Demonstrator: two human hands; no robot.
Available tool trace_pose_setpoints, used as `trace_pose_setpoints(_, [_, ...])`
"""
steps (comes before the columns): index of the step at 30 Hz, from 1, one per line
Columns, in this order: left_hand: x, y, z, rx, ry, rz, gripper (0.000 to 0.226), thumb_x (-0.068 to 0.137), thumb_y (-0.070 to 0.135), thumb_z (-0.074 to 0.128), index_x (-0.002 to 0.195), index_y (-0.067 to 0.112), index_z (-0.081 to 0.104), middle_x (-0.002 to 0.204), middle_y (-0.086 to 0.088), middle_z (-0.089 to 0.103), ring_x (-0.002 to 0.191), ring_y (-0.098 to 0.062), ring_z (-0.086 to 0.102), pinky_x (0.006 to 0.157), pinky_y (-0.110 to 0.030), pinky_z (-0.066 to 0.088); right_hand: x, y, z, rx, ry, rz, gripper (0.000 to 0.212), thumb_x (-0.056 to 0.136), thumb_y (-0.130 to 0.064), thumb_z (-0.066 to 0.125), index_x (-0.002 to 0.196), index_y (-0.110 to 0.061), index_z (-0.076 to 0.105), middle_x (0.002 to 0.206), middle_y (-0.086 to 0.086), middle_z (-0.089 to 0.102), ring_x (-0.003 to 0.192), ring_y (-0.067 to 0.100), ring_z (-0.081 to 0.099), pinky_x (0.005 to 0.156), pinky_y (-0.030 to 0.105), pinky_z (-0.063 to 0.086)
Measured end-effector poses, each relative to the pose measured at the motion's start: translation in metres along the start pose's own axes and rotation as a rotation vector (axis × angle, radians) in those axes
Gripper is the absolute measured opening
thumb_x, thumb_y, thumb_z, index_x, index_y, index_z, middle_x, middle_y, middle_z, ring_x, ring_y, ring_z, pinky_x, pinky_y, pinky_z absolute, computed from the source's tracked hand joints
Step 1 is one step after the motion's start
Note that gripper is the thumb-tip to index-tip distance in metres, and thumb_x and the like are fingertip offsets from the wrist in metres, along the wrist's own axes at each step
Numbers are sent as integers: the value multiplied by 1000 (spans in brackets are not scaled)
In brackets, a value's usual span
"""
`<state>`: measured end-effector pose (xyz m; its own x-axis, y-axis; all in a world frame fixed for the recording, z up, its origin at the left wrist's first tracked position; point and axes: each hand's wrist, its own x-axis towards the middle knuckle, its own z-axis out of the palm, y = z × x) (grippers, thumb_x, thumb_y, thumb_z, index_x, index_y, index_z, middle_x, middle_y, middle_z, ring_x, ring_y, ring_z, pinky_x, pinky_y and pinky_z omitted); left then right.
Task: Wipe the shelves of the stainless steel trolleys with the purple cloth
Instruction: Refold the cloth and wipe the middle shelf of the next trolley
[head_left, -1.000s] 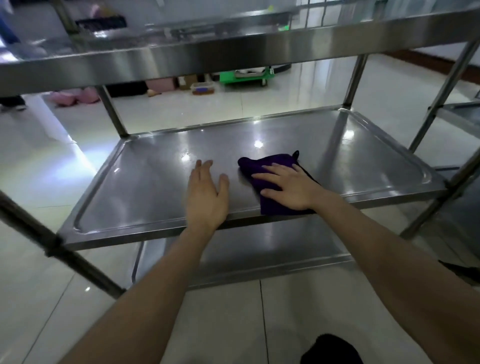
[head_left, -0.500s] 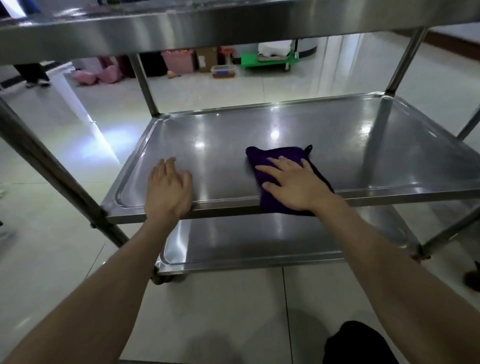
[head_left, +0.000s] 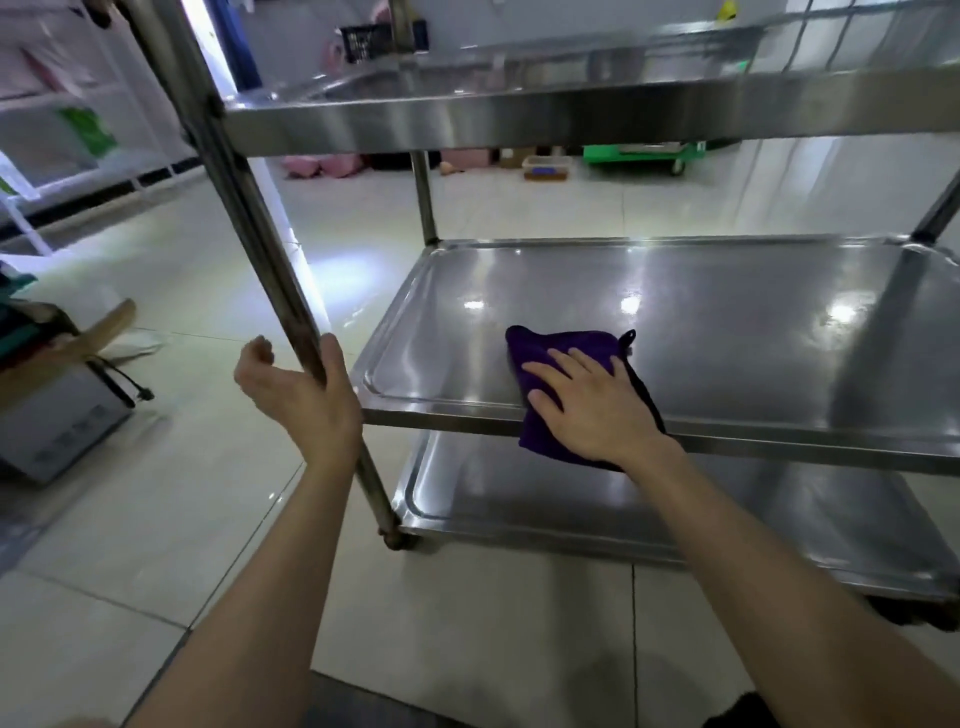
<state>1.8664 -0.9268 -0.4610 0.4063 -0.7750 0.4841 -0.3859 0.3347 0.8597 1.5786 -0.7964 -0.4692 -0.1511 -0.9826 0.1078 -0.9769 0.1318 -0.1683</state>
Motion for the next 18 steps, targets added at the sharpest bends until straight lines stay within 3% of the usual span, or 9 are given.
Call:
trace_pose_setpoints(2, [17,1,0,-63,-219,-108,47,105,58,49,131,19,46,116,0,68,104,-4,66,102,-47,53,2,-8,0,1,-6,40,57,113,-57,21,166,-41,32,178,-3,25,164,26,19,129,68,11])
trace_pose_setpoints(5, [27,-5,4,-39,-279,-74,40,102,67,38,107,28,39,87,4,68,80,-14,70,78,-44,57,20,-61,9,37,-27,12,59,113,-54,19,167,-36,32,178,2,24,164,31,18,128,71,6])
trace_pose_setpoints(10, [35,-16,1,-57,-352,-22,29,102,61,43,102,32,37,77,12,67,69,-14,67,61,-37,51,83,-182,31,115,-133,-192,56,113,-52,22,167,-39,30,179,3,21,164,34,13,126,74,0])
trace_pose_setpoints(14, [37,-15,-1,-32,-353,29,35,102,59,42,108,25,40,77,5,66,67,-11,66,61,-34,48,141,-153,37,125,-220,-178,58,109,-65,17,166,-54,19,181,-5,9,167,27,2,128,69,-7])
trace_pose_setpoints(18, [30,-14,-2,-49,-347,60,31,105,55,41,109,25,41,77,4,64,68,-12,65,59,-32,49,226,-71,23,53,-236,62,61,108,-68,15,167,-52,18,182,-5,4,167,30,2,127,72,-4])
